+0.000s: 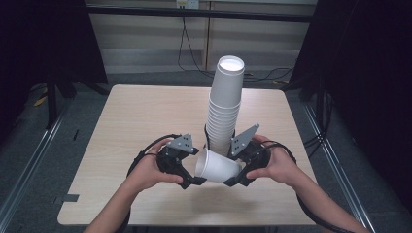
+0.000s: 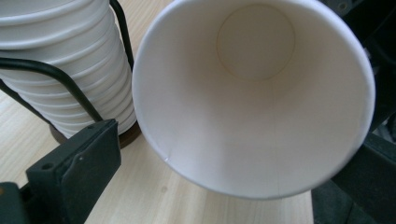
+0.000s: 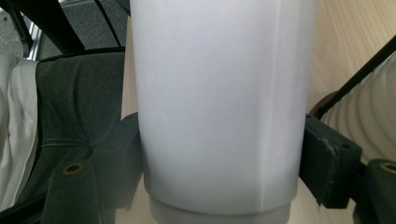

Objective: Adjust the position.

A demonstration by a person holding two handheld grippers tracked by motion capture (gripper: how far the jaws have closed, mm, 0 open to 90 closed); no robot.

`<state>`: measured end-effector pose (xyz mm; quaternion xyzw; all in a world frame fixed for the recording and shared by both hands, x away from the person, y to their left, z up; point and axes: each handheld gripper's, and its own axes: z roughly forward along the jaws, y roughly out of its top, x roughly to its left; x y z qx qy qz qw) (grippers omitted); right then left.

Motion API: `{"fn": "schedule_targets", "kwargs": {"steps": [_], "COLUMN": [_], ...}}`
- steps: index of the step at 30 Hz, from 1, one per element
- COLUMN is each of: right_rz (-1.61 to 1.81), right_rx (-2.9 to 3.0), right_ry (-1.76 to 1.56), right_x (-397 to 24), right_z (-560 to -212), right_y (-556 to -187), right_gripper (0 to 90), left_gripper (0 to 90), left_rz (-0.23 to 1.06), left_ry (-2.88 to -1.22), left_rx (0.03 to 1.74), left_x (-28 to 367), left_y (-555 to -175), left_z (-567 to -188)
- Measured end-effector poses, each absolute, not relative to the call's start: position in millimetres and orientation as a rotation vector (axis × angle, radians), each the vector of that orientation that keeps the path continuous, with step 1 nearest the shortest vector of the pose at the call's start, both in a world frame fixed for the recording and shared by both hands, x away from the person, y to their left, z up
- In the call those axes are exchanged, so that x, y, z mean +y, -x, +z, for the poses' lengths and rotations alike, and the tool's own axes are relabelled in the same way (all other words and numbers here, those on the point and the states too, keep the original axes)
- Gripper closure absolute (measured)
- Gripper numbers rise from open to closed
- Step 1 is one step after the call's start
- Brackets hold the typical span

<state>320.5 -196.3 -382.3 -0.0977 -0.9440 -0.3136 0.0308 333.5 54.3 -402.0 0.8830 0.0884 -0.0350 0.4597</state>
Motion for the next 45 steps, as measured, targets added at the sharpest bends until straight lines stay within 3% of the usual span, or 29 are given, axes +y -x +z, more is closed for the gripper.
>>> {"fn": "schedule_targets", "kwargs": {"steps": [12,23,45], "right_rz": [-0.97,-0.976,-0.961], "right_rx": [-2.917,-2.934,-2.943], "right_ry": [0.262,0.25,0.237], "right_x": [-189.4,-188.1,-185.5], "right_z": [-382.6,-381.9,-383.5], "right_y": [-320.6,-320.9,-321.8], "right_gripper": [24.4,24.4,24.2], "left_gripper": [0.4,6.7,7.1], "left_rz": [-0.095,-0.139,-0.117], "left_ry": [-2.178,-2.169,-2.171], "left_rx": [0.198,0.215,0.214], "left_x": [54.1,54.7,54.5], "left_y": [-333.5,-333.3,-332.1], "left_z": [-400.9,-402.2,-399.0]}}
